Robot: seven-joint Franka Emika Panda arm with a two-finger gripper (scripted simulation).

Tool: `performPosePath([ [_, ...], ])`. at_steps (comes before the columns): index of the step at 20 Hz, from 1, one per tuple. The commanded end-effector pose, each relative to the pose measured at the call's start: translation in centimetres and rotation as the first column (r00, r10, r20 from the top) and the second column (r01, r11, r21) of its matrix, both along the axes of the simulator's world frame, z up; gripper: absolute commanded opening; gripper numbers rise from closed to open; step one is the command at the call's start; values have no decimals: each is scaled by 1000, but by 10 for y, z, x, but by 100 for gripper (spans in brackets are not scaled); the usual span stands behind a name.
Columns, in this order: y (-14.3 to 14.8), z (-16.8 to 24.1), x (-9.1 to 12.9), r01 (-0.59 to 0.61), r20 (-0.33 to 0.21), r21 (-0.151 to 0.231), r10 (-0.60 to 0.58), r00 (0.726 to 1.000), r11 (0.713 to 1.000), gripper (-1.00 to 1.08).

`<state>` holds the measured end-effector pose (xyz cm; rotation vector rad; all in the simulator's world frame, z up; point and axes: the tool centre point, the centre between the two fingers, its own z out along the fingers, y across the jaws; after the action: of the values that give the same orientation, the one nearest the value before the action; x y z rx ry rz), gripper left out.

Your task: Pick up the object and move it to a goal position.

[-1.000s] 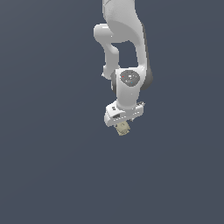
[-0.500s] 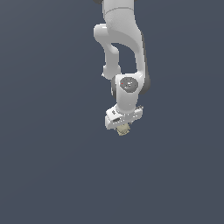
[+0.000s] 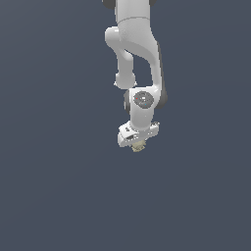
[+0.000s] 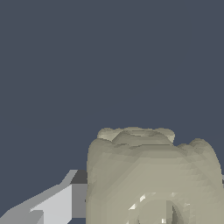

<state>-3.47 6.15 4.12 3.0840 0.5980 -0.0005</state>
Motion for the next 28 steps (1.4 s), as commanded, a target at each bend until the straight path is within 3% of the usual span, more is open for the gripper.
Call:
performPosePath([
  [1, 0, -1, 0, -1, 0, 0, 1, 1000, 1000, -100],
  [15, 0, 15, 1, 0, 1, 0, 0, 1000, 1000, -100],
  [28, 2, 120, 10, -1, 0, 0, 1, 1000, 1000, -100],
])
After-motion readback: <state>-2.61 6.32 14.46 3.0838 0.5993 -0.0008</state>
